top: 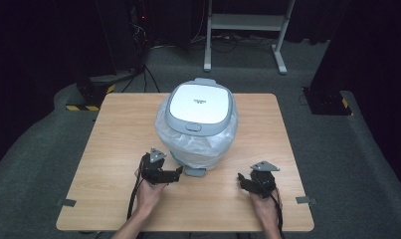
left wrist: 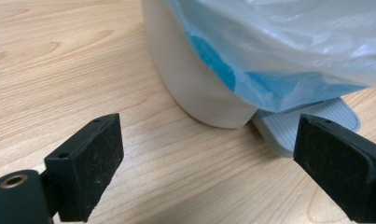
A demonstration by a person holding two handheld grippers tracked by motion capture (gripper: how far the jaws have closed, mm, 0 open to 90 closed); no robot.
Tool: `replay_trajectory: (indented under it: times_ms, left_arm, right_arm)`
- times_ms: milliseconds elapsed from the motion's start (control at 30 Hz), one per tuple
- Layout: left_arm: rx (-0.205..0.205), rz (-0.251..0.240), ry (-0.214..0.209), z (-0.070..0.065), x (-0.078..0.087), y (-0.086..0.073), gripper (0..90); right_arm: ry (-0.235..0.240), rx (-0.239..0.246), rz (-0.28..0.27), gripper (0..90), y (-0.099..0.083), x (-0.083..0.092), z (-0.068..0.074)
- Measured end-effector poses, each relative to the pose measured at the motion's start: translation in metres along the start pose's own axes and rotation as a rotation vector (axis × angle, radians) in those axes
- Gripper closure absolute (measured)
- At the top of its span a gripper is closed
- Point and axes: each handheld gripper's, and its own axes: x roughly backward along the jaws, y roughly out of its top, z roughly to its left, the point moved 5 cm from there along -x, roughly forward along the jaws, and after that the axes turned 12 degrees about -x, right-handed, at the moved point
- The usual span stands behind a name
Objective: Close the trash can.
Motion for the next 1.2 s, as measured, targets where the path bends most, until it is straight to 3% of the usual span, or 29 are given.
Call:
replay_trajectory:
  times_ms: [667, 1200]
  left_arm:
    - [0.032, 0.028, 0.076, 0.024, 0.008, -0.02, 9.1]
    - [0.04, 0.082, 0.117, 0.032, -0.001, -0.037, 8.2]
  right_arm:
    - [0.0, 0.0, 0.0, 33.5, 0.0, 0.0, 0.0]
    - [0.001, 0.001, 0.0, 33.5, 0.0, 0.0, 0.0]
